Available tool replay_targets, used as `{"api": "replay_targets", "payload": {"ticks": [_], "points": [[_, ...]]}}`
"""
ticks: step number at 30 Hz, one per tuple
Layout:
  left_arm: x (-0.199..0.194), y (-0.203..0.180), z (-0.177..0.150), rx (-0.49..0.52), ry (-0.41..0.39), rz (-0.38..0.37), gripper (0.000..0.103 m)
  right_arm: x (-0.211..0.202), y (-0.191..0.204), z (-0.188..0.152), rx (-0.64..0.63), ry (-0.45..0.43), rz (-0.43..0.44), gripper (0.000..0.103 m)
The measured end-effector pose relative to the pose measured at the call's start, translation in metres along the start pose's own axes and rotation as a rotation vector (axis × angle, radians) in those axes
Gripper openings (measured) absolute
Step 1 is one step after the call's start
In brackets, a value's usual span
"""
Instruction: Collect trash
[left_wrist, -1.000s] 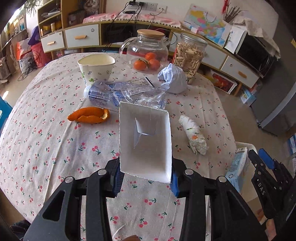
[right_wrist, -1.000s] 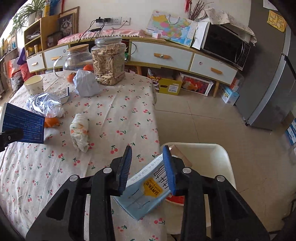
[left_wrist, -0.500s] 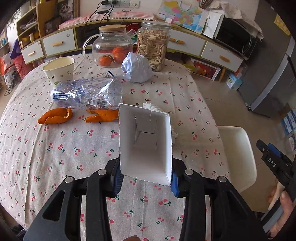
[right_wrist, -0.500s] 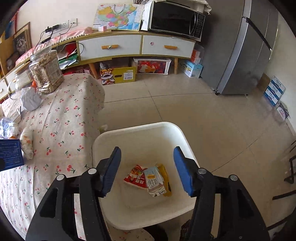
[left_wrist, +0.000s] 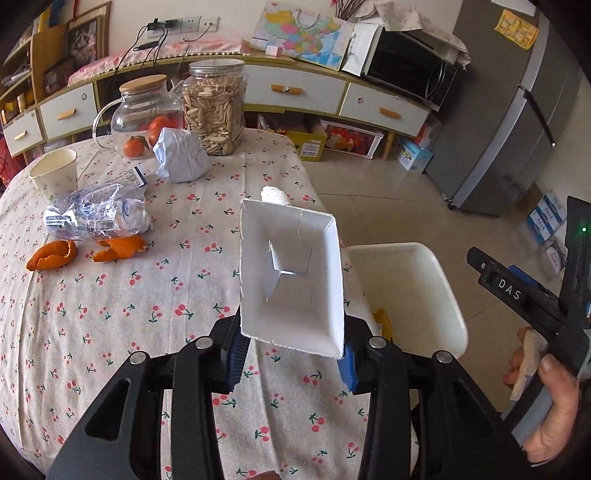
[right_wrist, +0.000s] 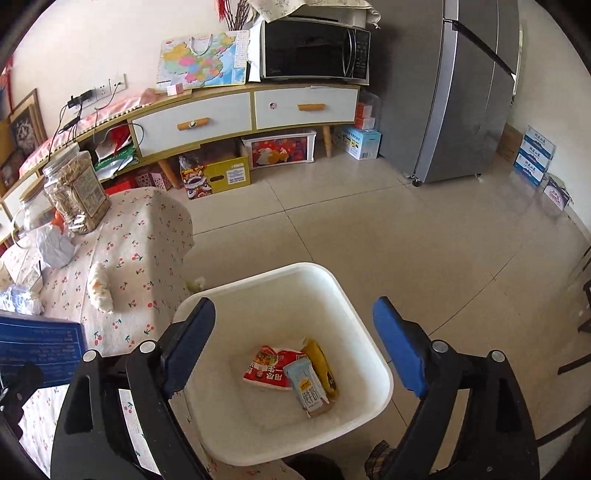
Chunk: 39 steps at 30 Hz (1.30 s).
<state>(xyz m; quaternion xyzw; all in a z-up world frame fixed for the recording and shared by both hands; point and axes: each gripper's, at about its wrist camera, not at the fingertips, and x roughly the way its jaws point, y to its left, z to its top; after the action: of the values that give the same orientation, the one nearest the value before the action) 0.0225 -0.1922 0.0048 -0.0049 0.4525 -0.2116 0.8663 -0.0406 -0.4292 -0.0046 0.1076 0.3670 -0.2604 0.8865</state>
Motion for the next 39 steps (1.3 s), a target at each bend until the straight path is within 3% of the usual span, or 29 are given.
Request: {"api": "replay_targets", "payload": {"ticks": [10,17,19,22,25,29,35,39], "points": [[0.027,-0.076,0.015,0.060,0.055,-0.129,0.040,0.000,-0.047,0.011,0.122,-0.011,-0.040,0.086],[0.064,-0.131,0.022,0.125,0.146,-0.193,0.041,0.003,-0.085,0.017,0.256,-0.015,-0.114,0.096],[0.072,-0.136,0.021,0.126,0.176,-0.176,0.043,0.006,-0.089,0.016,0.271,0.000,-0.118,0.096],[0.076,-0.134,0.020,0.115,0.185,-0.144,0.059,0.013,-0.087,0.015,0.268,0.029,-0.106,0.096],[0.076,-0.126,0.019,0.129,0.195,-0.078,0.064,0.016,-0.079,0.014,0.247,0.052,-0.087,0.096],[0.079,-0.105,0.019,0.145,0.238,0.065,0.066,0.020,-0.061,0.009,0.219,0.091,-0.030,0.096],[0.078,-0.062,0.016,0.104,0.253,0.182,0.069,0.028,-0.022,-0.001,0.123,0.145,0.028,0.096],[0.078,-0.034,0.015,0.047,0.304,0.261,0.070,0.033,0.003,-0.005,0.062,0.167,0.033,0.096]]}}
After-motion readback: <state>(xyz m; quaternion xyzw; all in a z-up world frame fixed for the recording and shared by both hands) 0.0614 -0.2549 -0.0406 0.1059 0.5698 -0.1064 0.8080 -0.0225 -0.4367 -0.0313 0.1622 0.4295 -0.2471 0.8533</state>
